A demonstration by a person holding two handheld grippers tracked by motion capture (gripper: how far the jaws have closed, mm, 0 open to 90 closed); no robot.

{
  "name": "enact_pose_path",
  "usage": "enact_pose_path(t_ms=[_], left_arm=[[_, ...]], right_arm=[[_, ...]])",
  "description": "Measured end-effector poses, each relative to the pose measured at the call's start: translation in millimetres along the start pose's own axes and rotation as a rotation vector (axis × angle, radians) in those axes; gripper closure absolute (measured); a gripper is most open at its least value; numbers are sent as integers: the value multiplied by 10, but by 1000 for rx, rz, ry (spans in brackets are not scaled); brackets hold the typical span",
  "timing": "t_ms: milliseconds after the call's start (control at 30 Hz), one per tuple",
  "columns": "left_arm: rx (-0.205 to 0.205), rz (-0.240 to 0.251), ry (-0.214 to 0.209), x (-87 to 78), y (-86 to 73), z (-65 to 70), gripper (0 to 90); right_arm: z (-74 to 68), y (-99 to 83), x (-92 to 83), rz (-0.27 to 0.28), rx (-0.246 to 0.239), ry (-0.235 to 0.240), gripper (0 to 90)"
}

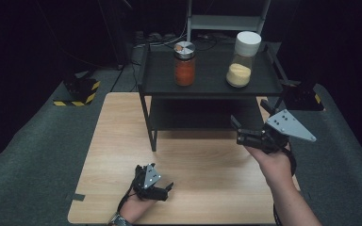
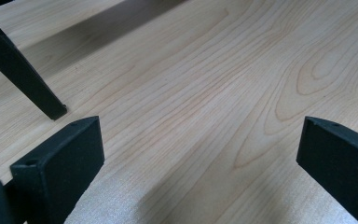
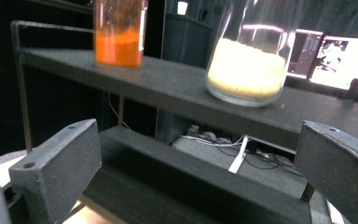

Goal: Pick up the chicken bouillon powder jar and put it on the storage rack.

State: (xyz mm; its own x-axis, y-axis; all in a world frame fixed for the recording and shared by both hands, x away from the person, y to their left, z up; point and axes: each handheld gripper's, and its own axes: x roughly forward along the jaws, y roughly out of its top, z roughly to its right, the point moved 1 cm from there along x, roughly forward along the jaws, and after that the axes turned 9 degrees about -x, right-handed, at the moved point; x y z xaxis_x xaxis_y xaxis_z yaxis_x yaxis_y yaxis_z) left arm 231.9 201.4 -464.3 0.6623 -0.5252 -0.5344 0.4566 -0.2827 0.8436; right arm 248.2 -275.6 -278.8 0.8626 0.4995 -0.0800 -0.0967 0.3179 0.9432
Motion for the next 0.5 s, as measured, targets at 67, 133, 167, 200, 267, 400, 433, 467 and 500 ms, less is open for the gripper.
enact_pose_path(t_ms=[67, 133, 167, 200, 267, 400, 433, 467, 500], left_arm=[[1, 1, 1, 0, -1, 2, 9], [2, 1, 1, 0, -2, 4, 9], [2, 2, 1, 0, -3, 3, 9], [2, 1, 1, 0, -2, 3, 9], [3, 1, 2, 0, -2, 6, 9], [5, 0, 4, 0, 0, 11, 9], [4, 0, 4, 0, 0, 10, 9], [2, 1, 3, 0, -1, 7, 9], [-2, 1, 1, -2, -2, -1, 9]], right_arm=[[-25, -42, -12, -7, -6, 3, 0], [-64, -100, -25, -19, -13, 6, 0], [-82, -127, -29, -25, -14, 7, 0], [-97, -156, -32, -32, -17, 9, 0], [-122, -212, -41, -42, -20, 12, 0], [-151, -326, -64, -54, -12, 19, 0], [-155, -341, -66, -59, -8, 21, 0], [-162, -361, -70, -64, -7, 24, 0], [-171, -378, -74, -67, -8, 24, 0]])
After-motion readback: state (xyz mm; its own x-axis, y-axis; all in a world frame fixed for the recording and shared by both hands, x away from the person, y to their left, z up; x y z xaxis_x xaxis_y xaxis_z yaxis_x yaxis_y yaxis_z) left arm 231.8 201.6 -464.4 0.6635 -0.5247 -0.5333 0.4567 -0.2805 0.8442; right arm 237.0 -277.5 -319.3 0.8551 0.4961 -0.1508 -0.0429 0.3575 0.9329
